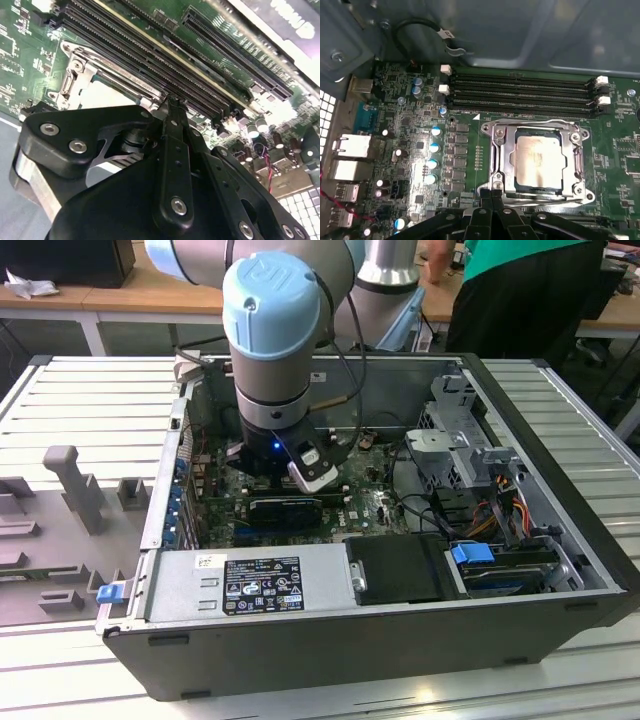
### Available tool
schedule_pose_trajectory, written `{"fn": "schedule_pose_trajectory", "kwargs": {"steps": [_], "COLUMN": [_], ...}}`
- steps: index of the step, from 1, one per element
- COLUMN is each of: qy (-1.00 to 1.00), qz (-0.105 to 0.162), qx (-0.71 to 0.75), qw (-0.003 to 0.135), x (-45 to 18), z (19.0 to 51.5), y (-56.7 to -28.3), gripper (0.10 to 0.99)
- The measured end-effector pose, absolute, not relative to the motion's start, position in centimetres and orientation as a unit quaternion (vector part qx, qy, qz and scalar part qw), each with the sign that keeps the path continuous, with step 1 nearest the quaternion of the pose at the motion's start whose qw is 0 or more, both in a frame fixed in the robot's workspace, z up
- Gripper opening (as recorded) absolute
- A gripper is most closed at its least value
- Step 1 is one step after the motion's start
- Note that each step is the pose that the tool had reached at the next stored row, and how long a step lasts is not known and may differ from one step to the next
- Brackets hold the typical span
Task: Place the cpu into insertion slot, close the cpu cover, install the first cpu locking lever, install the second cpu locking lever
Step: 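Install the second cpu locking lever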
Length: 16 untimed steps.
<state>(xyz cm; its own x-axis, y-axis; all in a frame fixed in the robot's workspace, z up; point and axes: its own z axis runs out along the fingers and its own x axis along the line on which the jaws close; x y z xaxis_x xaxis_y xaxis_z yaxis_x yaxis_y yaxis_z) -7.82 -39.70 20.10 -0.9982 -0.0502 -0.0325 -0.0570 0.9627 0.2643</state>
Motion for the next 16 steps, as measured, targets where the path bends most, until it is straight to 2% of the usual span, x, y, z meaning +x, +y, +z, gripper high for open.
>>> {"fn": "schedule_pose_trajectory", "kwargs": {"steps": [9, 16], "qy": [0.987, 0.987], "qz": [0.155, 0.155], "qx": [-0.027, -0.027], "qw": [0.013, 0.013], "x": [-8.2, -8.2], "z": [19.7, 22.8], "y": [-39.7, -39.7], "gripper": [0.106, 0.106]}}
